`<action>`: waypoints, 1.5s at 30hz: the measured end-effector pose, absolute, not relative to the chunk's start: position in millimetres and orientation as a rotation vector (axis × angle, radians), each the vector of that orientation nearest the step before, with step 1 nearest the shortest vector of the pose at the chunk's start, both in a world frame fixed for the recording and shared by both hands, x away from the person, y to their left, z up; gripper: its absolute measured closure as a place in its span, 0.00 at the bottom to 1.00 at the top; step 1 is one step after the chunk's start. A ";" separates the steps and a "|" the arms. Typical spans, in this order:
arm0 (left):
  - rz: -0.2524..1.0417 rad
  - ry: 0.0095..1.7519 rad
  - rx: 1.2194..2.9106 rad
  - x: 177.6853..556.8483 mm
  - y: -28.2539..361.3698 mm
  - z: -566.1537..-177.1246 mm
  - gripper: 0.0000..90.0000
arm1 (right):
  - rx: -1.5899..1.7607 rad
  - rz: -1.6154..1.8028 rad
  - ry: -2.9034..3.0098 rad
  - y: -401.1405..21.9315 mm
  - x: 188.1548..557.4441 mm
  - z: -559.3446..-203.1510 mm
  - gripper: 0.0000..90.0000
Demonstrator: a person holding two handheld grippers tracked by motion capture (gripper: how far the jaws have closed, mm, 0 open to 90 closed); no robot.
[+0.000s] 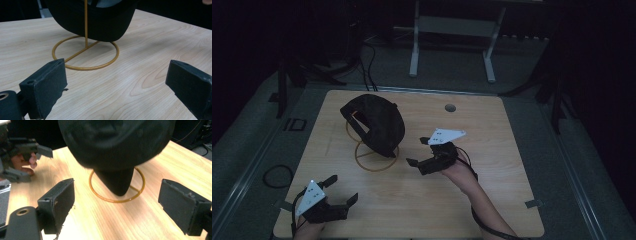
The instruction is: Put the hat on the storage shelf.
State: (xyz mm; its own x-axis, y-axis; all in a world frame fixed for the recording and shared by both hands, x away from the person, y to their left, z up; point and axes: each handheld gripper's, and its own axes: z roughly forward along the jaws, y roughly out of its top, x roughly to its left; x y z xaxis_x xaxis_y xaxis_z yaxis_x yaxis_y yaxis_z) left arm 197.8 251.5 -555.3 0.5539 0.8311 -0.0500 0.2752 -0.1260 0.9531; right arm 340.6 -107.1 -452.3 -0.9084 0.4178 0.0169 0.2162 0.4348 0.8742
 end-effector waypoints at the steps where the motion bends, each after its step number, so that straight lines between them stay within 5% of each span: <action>1: 0.626 0.937 1.679 197.6 251.5 -555.4 0.04 | 0.562 1.473 2.484 -108.3 340.3 -455.4 0.15; 45: 0.600 0.927 1.707 197.7 248.2 -559.1 0.04 | 0.564 1.475 2.515 -187.5 301.9 -541.7 0.16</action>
